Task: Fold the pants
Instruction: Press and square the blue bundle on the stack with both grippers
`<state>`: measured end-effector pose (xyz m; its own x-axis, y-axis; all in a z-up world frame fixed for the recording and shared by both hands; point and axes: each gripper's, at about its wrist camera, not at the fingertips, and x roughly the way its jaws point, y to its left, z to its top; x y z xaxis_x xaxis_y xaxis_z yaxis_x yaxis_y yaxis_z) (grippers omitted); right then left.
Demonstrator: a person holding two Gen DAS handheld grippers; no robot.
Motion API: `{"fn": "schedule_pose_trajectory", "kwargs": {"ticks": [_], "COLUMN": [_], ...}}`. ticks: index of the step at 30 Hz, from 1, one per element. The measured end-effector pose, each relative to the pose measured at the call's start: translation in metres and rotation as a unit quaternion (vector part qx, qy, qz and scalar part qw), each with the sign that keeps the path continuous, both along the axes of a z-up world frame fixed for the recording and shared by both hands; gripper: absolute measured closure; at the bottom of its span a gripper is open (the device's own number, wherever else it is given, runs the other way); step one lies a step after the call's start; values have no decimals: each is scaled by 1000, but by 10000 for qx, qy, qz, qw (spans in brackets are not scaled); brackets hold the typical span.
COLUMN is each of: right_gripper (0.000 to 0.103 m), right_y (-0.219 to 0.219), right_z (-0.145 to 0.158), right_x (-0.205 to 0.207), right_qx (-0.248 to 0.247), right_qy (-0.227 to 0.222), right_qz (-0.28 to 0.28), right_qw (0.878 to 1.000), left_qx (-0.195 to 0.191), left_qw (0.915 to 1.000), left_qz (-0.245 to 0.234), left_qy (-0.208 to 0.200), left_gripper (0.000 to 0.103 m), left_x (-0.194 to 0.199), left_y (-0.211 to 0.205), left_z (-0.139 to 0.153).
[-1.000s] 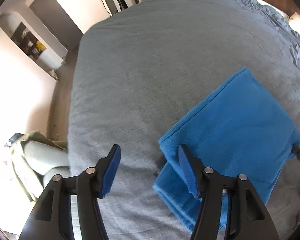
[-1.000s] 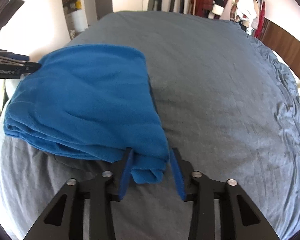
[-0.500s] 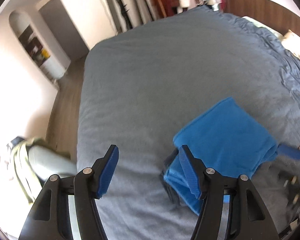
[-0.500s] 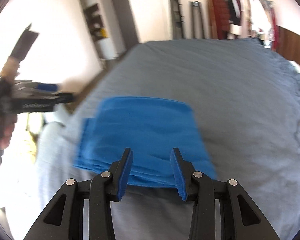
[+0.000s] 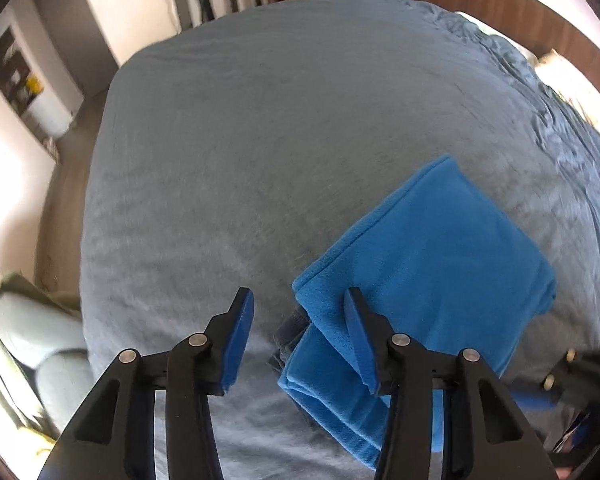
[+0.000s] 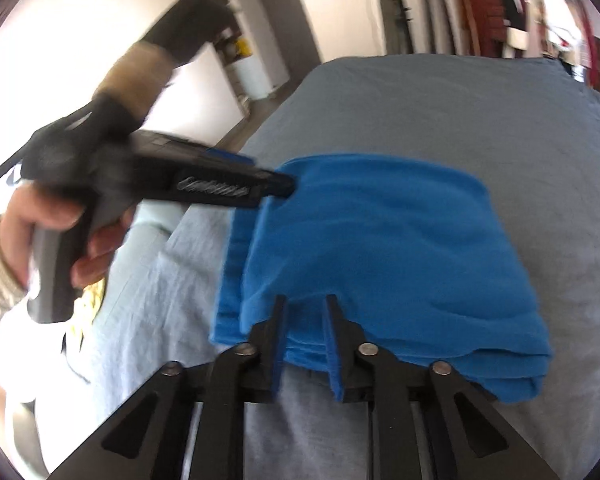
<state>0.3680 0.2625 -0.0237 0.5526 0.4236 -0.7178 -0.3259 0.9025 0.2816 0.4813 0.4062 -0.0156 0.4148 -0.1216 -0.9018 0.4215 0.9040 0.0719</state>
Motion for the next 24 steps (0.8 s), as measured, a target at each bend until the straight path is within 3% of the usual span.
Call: {"fn": "schedule_pose_trajectory", "kwargs": {"ticks": [6, 13, 18, 24], "right_gripper": [85, 85, 88, 88], "right_y": [22, 38, 29, 11], "right_z": [-25, -41, -70, -66], "right_x": [6, 5, 12, 5], "right_qx": [-124, -371, -290, -246], "right_qy": [194, 168, 902, 1089], "right_qz": [223, 460, 462, 461], "right_qw": [9995, 9981, 9944, 9927], "left_qx": [-176, -75, -64, -16], "left_qw": [9992, 9991, 9991, 9987], "left_qz": [312, 416, 430, 498], "left_qy": [149, 41, -22, -112], "left_gripper": [55, 54, 54, 45], "left_x": [6, 10, 12, 8], "left_y": [24, 25, 24, 27], "left_z": [-24, -38, -38, -32]}}
